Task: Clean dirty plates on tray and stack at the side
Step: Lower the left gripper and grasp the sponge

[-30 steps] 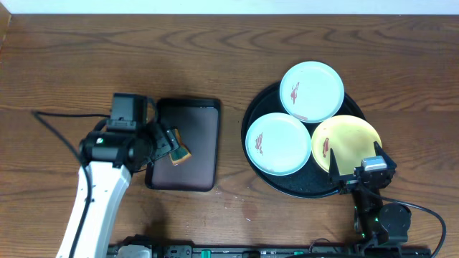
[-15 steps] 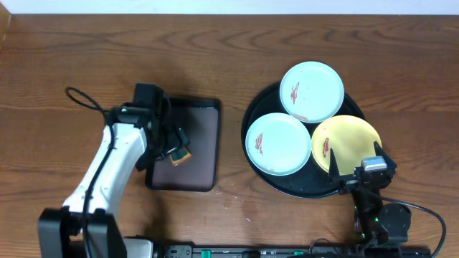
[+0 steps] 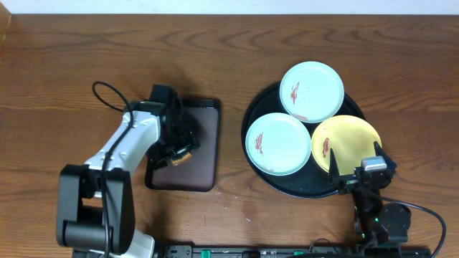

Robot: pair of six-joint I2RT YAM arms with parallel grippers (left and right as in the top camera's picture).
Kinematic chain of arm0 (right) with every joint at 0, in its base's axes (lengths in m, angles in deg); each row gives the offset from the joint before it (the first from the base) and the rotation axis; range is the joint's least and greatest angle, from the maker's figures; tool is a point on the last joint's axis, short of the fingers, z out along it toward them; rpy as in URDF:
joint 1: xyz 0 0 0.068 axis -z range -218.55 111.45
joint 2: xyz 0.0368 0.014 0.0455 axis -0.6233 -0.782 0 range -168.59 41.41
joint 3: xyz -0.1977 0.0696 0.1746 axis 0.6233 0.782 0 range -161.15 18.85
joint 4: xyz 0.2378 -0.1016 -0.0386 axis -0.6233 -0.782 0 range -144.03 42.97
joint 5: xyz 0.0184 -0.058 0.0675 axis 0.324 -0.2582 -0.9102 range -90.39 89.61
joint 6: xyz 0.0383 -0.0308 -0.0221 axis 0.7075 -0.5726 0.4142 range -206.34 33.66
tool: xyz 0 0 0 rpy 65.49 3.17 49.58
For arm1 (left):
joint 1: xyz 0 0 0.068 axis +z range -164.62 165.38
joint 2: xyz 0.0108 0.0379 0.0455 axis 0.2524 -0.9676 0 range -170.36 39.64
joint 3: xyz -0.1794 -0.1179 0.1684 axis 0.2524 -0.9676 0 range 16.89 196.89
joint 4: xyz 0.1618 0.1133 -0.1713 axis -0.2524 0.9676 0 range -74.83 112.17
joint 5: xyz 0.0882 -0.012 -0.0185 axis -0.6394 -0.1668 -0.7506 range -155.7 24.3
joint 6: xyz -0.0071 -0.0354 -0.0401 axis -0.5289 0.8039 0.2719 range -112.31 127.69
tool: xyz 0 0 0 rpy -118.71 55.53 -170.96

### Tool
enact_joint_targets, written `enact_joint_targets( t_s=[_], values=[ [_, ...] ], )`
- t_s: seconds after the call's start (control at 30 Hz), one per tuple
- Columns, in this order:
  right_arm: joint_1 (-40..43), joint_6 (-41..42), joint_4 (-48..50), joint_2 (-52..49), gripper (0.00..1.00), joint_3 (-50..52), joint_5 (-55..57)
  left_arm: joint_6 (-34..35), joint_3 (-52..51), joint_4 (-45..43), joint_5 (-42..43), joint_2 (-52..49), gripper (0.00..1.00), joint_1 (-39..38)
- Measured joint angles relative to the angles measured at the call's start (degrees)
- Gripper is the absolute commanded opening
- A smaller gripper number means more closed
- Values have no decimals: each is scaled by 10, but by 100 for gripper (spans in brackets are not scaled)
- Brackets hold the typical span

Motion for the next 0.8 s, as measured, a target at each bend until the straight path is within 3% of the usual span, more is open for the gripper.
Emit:
enact_joint_targets(
  t_s=[0.8],
  values=[
    [0,0,0,0,99,0,0,32,-30,-80,-33,-18,86,-2]
  ],
)
